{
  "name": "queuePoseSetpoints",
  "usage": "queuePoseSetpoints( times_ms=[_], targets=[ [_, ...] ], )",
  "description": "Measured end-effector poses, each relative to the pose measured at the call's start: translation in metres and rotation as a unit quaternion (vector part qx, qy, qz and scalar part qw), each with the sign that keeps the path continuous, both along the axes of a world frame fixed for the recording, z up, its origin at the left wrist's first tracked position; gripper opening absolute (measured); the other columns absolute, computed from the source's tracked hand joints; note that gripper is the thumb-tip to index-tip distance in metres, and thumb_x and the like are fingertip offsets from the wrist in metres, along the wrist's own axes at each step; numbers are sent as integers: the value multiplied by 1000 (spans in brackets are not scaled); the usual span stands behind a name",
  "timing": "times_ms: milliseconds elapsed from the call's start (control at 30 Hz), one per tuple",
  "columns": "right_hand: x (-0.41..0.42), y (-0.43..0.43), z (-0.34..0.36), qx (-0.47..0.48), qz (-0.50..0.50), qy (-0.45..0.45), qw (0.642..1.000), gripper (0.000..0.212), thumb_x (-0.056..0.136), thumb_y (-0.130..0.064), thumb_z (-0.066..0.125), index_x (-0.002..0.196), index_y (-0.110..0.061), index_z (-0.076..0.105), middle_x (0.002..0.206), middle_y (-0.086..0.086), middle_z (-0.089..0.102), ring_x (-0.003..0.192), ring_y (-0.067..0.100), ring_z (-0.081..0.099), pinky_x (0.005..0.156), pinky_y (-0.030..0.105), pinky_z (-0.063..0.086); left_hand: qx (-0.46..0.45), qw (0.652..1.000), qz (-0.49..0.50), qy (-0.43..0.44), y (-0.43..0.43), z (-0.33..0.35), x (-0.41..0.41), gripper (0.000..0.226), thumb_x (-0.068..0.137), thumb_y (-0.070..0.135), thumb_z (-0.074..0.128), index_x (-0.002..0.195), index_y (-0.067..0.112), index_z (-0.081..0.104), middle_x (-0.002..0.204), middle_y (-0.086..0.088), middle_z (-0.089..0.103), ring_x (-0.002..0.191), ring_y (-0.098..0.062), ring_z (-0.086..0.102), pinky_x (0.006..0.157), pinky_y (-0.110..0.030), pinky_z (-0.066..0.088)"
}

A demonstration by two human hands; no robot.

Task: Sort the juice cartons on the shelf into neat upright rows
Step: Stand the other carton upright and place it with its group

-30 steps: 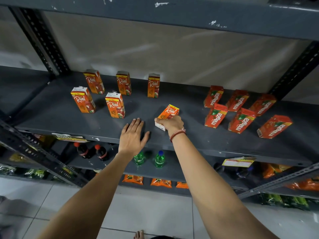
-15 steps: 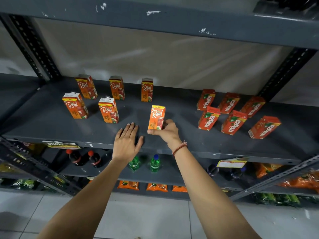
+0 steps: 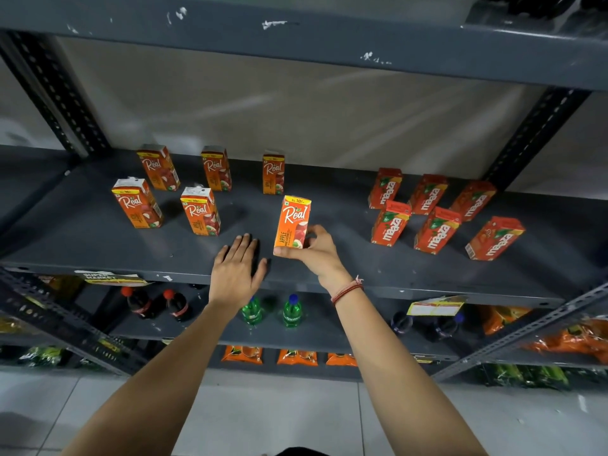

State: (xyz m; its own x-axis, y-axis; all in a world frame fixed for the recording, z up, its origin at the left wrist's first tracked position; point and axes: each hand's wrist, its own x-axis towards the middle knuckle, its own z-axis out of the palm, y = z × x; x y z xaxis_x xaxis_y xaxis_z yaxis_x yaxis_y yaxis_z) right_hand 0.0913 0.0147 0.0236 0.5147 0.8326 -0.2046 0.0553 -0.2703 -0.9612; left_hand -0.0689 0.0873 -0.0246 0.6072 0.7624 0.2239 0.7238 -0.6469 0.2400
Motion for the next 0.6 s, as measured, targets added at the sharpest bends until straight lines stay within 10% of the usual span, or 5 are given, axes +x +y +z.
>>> queuePoseSetpoints(
  times_ms=[333,600],
  targets=[
    [5,40,-4,46,-8,-85,995,49,59,-21,87,95,-24,53,90,-13,65,75,-9,60,68,6,44,-5,1000,4,-1,0,2,0,63,91,45,24,130,4,50,138,-16,50,130,-28,43,107,-45,32],
    [-8,74,-20,41,13,-183,982,55,64,-19,83,110,-11,54,112,10,68,105,23,64,85,24,44,-17,1000,8,3,1,2,0,64,91,45,23,133,2,46,139,-15,49,131,-27,42,109,-45,31]
  ],
)
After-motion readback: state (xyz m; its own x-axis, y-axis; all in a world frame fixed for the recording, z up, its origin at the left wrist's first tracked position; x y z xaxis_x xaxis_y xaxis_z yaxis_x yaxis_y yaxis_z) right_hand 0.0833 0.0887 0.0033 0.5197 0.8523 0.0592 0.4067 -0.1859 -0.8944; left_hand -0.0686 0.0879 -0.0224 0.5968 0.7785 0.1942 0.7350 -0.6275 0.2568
